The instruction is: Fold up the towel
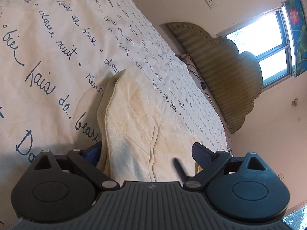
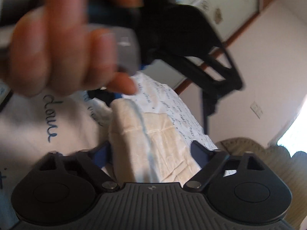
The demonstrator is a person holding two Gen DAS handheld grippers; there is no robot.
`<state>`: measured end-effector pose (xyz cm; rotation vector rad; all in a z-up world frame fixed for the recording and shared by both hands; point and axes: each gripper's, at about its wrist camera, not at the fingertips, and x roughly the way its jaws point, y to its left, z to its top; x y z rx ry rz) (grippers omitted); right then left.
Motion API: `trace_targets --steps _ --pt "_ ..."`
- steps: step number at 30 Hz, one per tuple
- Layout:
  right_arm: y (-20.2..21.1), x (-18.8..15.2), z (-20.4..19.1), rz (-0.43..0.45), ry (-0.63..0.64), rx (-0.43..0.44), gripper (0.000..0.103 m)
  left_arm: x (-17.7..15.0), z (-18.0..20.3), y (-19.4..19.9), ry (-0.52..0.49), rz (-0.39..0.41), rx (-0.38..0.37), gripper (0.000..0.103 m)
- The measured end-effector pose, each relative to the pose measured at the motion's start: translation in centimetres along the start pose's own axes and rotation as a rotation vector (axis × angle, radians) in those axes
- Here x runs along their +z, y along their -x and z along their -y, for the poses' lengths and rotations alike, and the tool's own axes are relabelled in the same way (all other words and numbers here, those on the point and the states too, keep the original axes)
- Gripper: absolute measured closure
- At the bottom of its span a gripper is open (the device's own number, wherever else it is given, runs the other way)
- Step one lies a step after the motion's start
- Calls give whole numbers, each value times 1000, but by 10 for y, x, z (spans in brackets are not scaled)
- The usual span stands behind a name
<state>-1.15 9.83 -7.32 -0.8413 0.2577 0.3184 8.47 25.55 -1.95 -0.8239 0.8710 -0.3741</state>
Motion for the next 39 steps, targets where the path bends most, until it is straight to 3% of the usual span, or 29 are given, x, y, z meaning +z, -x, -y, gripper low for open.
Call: trace_targets --steps 1,3,7,12,15,17,20,23,27,29,31,33,39 --pt "-2 0 -1 -15 4 6 53 2 -3 -4 14 -13 7 5" --pt "-6 -1 1 -45 0 14 69 6 -8 -10 38 -32 18 5" --pt "-1 -4 17 -23 -71 5 90 12 -12 -23 35 -39 37 5" --pt "7 -5 35 -19 -167 40 90 24 -9 -38 30 -41 35 7" --pt "9 -6 32 -24 -150 40 90 30 -12 -45 49 -38 41 15" --pt "7 -8 25 -31 -102 24 88 33 -11 -47 26 -43 58 33" --pt "7 -12 14 -80 -43 15 83 37 -11 -51 -8 -65 99 49" --pt "9 -19 15 -118 -74 12 82 37 -7 -51 -65 -67 137 66" --pt "10 -24 23 -123 -100 -21 60 33 -9 -47 -93 -39 146 82" --pt "5 -19 19 -130 -80 -1 62 30 -9 -45 -95 -22 141 85" --pt "-4 -16 21 -116 -69 27 85 28 -7 -44 -102 -7 145 86" --pt "0 -16 20 -94 -62 25 90 25 -2 -41 -125 5 156 87" --pt "19 -17 47 -25 -149 8 92 24 21 -22 -167 50 134 88"
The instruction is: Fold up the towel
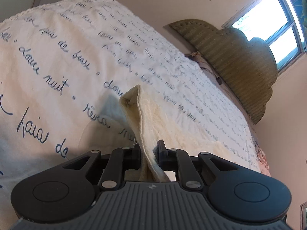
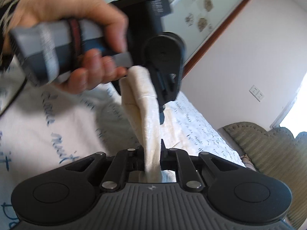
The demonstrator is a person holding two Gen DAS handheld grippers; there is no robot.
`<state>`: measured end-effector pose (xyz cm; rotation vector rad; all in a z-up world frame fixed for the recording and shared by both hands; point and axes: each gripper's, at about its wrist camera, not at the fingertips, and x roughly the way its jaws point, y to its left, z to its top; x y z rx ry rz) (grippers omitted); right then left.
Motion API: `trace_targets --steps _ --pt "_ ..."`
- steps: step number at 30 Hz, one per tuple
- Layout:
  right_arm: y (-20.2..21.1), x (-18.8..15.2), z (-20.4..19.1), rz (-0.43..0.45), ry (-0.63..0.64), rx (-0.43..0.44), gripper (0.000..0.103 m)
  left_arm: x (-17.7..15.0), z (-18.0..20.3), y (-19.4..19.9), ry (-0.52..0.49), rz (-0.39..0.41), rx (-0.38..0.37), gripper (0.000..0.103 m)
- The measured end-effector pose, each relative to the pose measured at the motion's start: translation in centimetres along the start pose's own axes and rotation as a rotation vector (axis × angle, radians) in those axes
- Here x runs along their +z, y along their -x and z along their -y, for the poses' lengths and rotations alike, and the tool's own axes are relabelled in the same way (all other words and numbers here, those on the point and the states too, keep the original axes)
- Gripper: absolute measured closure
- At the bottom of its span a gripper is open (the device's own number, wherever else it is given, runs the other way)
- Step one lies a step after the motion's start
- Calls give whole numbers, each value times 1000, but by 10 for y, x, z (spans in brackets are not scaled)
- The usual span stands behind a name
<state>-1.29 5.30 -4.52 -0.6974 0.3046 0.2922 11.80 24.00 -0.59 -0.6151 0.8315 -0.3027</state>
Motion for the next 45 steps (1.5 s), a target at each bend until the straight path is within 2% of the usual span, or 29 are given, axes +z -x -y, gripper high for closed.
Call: trace_targets --steps 5,9,14,24,35,41,45 --pt "12 -2 31 46 -100 -9 92 1 27 16 -33 48 -10 88" --pt "35 -8 31 83 -124 -39 92 -1 56 26 -84 95 -2 88" --pt "49 -14 52 131 -167 -80 92 -1 93 34 -133 137 -20 88" --pt "89 -43 94 193 -263 -173 92 -26 185 37 -293 192 -73 88" --pt "128 -80 133 234 -416 -250 92 -52 268 11 -412 159 -135 88" --pt "143 -104 159 260 -561 -287 92 -67 318 -22 -513 112 -171 88" --pt "153 -123 175 247 -649 -315 92 -85 349 -51 -578 58 -194 88"
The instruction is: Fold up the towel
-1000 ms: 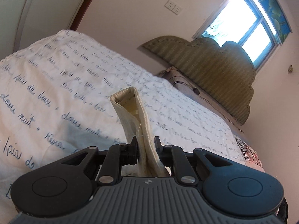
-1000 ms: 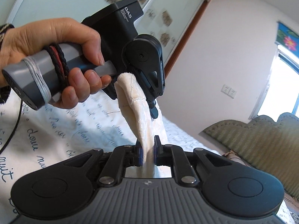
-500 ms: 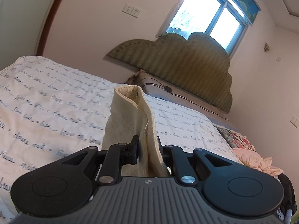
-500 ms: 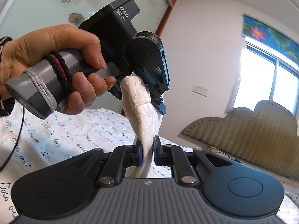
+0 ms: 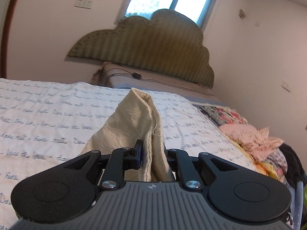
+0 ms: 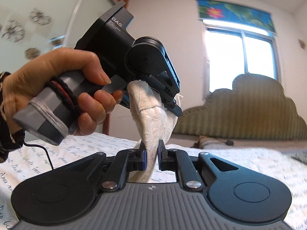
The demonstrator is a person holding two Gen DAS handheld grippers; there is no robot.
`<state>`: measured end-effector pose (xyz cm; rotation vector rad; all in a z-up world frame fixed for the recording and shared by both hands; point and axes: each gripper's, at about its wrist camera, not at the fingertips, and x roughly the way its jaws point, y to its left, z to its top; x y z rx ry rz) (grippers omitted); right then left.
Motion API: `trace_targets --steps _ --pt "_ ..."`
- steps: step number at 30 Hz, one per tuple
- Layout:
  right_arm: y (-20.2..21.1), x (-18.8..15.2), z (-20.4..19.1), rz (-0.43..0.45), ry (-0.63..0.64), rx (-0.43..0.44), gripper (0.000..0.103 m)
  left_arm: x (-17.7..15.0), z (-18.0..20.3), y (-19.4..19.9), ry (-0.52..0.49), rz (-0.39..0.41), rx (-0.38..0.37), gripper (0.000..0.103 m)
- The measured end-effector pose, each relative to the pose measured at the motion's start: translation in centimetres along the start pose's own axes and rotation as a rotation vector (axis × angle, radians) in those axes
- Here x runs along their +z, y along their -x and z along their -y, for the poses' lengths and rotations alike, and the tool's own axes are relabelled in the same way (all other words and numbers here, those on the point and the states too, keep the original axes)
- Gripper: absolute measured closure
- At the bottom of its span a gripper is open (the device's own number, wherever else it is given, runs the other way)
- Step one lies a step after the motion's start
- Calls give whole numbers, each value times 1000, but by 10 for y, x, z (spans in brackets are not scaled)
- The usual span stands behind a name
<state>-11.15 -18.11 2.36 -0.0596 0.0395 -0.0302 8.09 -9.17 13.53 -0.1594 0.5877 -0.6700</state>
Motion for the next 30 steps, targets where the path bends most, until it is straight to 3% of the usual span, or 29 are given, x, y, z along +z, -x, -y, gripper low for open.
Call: trace_targets --steps 11,18,24,25,27,30 --pt "11 -31 64 -137 -245 -104 92 -42 72 -107 -122 -182 -89 88" --pt "12 -60 93 -238 -419 -148 92 -79 89 -165 -146 -298 -77 88" --pt "13 -74 104 -282 -562 -151 92 -88 92 -185 -95 -345 -124 58" --pt "14 -74 104 -288 -567 -157 92 -88 92 -183 -83 -341 -152 49" --pt "11 -71 109 -305 -577 -174 90 -84 88 -175 -46 -317 -211 42" --pt "15 -77 117 -329 -646 -168 89 -75 82 -154 -44 -246 -209 34"
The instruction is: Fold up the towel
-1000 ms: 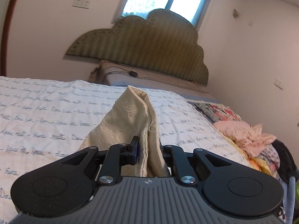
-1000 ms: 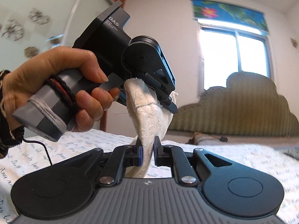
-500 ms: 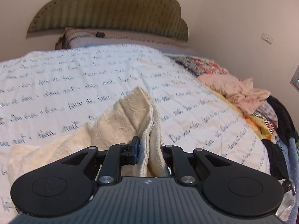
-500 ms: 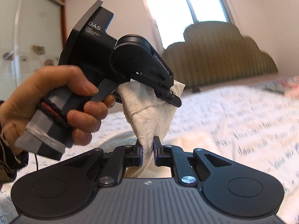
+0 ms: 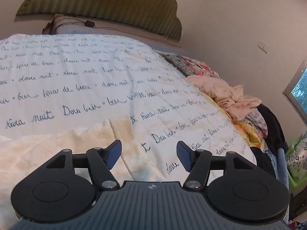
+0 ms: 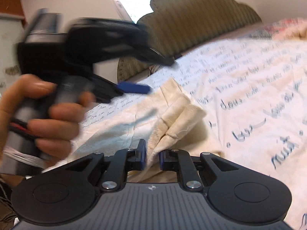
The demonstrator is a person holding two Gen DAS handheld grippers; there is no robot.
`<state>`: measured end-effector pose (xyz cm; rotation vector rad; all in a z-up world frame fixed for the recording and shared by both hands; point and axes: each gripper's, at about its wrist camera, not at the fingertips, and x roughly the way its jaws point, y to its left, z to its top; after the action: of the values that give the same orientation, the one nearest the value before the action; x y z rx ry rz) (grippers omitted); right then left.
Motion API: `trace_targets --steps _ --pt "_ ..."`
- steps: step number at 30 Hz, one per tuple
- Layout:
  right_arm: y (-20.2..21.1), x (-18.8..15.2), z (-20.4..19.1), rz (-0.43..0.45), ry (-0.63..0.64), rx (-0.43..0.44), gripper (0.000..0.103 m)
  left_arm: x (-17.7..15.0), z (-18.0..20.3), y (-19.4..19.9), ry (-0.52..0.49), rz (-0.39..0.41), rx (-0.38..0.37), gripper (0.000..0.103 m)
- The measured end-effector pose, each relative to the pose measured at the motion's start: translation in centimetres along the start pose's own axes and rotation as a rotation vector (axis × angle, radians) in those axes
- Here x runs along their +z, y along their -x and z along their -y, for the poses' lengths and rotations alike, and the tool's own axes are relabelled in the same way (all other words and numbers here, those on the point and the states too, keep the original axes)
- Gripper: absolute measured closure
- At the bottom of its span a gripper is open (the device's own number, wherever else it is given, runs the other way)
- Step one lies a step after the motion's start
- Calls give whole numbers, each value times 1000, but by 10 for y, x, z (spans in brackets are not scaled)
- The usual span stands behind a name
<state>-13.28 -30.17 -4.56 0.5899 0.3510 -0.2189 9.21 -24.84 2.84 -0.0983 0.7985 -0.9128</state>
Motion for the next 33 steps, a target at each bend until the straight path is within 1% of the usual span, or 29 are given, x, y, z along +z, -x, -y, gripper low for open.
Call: trace_targets --steps 1,2,4,6,9,10,11,13,14,15,16,18,20,21,22,24,25,27,28,30,31,32,33 --pt "2 -1 3 -9 -25 7 87 1 -4 9 -2 23 20 28" --pt "4 -1 5 -18 -41 11 86 1 -10 18 2 44 46 26" --pt "12 -3 8 -26 -40 12 82 -3 -27 37 21 79 111 26" --pt "22 -3 11 -36 -18 11 81 -11 -46 54 37 97 179 25" --pt "37 -1 13 -35 -3 2 78 -29 -78 81 80 127 303 25" --pt "42 2 14 -27 0 -10 78 -36 -86 90 87 138 339 25" --pt "47 5 14 -8 12 -45 78 -45 -93 99 90 147 370 26" --pt "61 15 11 69 63 -152 78 -61 -104 116 92 161 418 25" --pt "65 22 13 104 81 -180 78 -69 -109 121 95 165 438 25" --pt "67 28 13 125 88 -181 78 -77 -114 126 106 163 461 25" --pt "65 34 14 125 90 -167 78 -83 -119 130 119 158 469 25" --pt "54 45 20 90 92 -134 77 -96 -127 137 155 149 439 25" --pt "29 49 24 26 94 -106 74 -105 -133 144 191 154 411 25" --pt "18 49 27 -11 94 -110 73 -108 -134 147 198 153 398 25" --pt "14 47 26 -30 91 -113 73 -110 -135 149 197 148 390 25" --pt "10 43 23 -46 119 -101 75 -114 -134 153 175 141 391 25" --pt "12 42 20 -41 146 -120 83 -116 -133 154 161 137 398 25" --pt "17 40 16 -32 201 -154 87 -119 -131 156 144 130 413 25" --pt "20 39 16 -32 215 -168 88 -122 -131 158 141 129 409 25" --pt "21 37 18 -35 254 -222 89 -126 -130 163 135 129 389 25" --pt "19 37 21 -40 263 -234 89 -128 -128 165 126 131 384 25" --pt "19 37 24 -43 254 -227 88 -130 -127 168 117 133 388 25" --pt "23 38 25 -22 241 -237 87 -132 -127 170 108 132 396 25"
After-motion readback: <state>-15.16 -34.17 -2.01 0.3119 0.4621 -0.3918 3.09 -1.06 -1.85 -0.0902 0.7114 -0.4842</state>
